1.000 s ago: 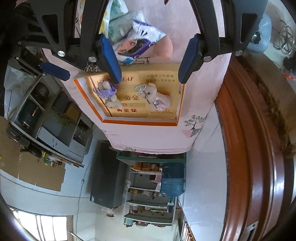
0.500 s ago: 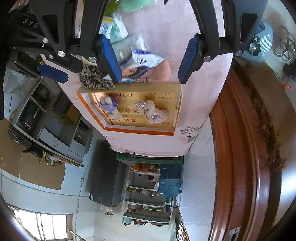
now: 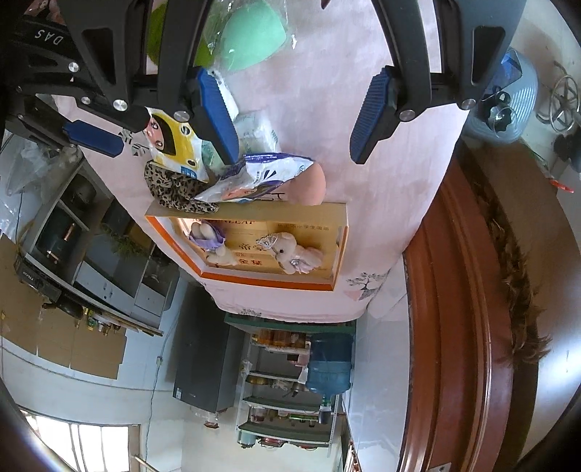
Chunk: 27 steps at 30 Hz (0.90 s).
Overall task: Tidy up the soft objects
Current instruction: 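Withdraw both tools from the box toward the remaining soft items, then grasp the mint-green sponge with the left tool while the right tool grasps the green ring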
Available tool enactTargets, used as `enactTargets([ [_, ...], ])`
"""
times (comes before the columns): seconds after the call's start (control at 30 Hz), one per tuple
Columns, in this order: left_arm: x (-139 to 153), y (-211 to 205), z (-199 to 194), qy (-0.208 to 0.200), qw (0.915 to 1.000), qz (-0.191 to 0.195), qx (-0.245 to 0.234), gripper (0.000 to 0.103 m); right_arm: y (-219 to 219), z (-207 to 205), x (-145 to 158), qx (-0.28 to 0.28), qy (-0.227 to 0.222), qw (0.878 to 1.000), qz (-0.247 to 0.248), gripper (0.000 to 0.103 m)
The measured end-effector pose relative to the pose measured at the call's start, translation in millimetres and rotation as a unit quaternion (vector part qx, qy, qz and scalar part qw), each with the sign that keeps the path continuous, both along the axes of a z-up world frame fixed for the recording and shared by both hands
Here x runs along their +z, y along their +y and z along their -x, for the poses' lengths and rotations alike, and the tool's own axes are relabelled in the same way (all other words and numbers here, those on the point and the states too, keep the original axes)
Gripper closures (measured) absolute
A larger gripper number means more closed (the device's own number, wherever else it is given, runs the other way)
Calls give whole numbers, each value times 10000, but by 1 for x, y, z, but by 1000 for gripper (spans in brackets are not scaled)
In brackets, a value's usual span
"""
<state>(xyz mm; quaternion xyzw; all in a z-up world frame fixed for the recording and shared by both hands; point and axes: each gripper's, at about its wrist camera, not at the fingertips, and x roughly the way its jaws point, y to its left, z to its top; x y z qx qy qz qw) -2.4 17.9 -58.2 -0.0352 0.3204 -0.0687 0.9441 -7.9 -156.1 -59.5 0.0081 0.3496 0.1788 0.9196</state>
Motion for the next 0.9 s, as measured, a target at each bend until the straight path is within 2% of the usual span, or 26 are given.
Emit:
enactTargets([
  [0.33,-12,3,22,8,9999,60,-136,40,3,19,-8,150,51,9999,33,50],
  [0.9,-28,9,42,97,9989,231,-384,40,11,28,-28,341,405,9986,-26,51],
])
